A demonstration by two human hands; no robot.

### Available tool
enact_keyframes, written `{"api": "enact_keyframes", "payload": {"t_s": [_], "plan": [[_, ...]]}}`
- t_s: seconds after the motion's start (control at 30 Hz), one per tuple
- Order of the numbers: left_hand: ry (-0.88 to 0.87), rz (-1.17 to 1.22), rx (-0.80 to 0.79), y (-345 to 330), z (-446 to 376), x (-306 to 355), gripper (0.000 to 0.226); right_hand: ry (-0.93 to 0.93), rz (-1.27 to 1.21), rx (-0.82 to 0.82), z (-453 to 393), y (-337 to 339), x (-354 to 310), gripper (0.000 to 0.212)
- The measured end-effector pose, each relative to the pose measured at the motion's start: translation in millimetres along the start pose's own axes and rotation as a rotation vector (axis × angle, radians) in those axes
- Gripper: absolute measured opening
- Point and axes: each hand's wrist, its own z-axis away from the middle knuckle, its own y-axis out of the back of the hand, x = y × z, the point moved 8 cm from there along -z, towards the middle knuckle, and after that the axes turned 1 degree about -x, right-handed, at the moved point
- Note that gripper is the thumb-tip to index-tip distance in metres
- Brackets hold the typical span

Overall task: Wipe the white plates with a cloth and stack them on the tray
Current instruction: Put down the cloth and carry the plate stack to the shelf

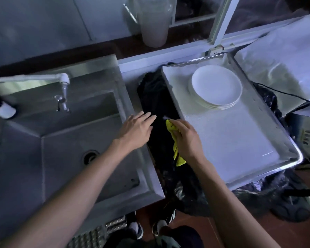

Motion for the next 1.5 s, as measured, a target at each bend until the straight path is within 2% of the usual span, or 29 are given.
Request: {"api": "enact_keyframes", "payload": {"t_s": [0.17, 0.4, 0.5, 0.63, 0.83, 0.97, 1.1, 1.5], "plan": [[0.134, 0.047, -0.048, -15.7, 50.8, -63.2, 0.049, 0.066, 0.195, -0.217, 4.5, -73.2, -28.4, 0.05], [0.213, 0.096, -0.112, -44.6, 103.2, -122.4, 0.049, 0.17, 0.411, -0.478, 23.3, -163.0, -43.9, 0.056], [0.225, 0.116, -0.137, -59.0, 119.8, -135.3, 0.048, 0.206, 0.494, -0.529, 34.9, -191.3, -42.9, 0.049], [0.206, 0.106, -0.148, -69.5, 129.9, -145.5, 0.049, 0.27, 0.61, -0.608, 44.7, -219.5, -38.9, 0.06], [0.173, 0.098, -0.198, -78.3, 130.2, -143.7, 0.049, 0.326, 0.766, -0.724, 70.9, -242.1, -22.9, 0.058], [0.119, 0.081, -0.215, -82.0, 128.6, -133.3, 0.048, 0.301, 0.745, -0.703, 77.3, -238.8, -18.7, 0.062], [0.071, 0.082, -0.226, -82.8, 124.8, -120.1, 0.046, 0.181, 0.654, -0.621, 72.4, -221.3, -17.5, 0.049], [-0.059, 0.058, -0.155, -54.6, 75.4, -81.5, 0.041, -0.164, 0.436, -0.254, 32.3, -116.1, -27.7, 0.045]]}}
